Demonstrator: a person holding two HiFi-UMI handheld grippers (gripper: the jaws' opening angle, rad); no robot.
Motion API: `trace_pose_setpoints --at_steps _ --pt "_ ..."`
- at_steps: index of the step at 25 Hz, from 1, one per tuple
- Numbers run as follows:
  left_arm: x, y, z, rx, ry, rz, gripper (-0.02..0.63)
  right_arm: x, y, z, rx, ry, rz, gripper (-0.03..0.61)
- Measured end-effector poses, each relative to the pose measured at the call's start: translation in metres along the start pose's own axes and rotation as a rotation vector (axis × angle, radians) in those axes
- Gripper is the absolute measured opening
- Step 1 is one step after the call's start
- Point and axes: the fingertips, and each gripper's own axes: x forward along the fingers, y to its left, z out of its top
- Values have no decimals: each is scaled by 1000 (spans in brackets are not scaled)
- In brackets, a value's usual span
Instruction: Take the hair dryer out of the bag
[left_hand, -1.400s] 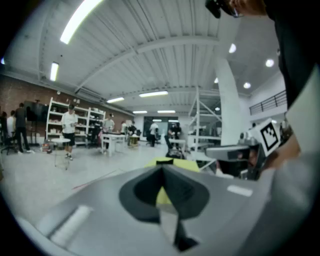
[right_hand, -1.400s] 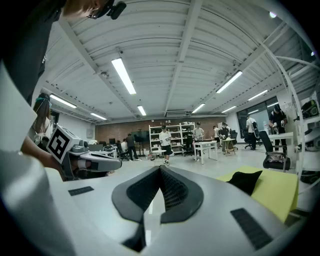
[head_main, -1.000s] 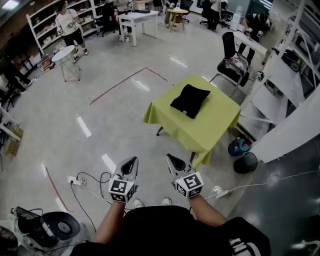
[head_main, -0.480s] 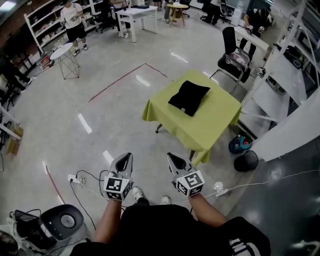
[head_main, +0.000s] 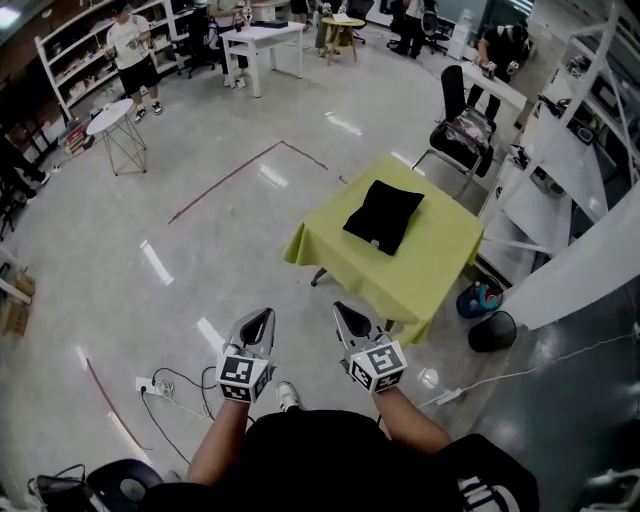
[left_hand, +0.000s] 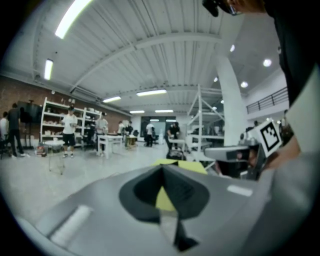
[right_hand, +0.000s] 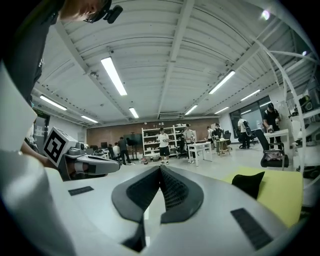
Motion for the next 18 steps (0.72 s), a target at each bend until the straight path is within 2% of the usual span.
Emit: trace_pose_setpoints --at_steps 9,15,18 --pt "20 69 8 31 -11 -68 6 70 14 2 1 25 -49 6" --pt "37 80 -1 15 -5 -103 6 83 13 -6 -9 60 -63 6" --pt "49 80 0 13 -3 -125 6 86 1 -11 31 72 -88 6"
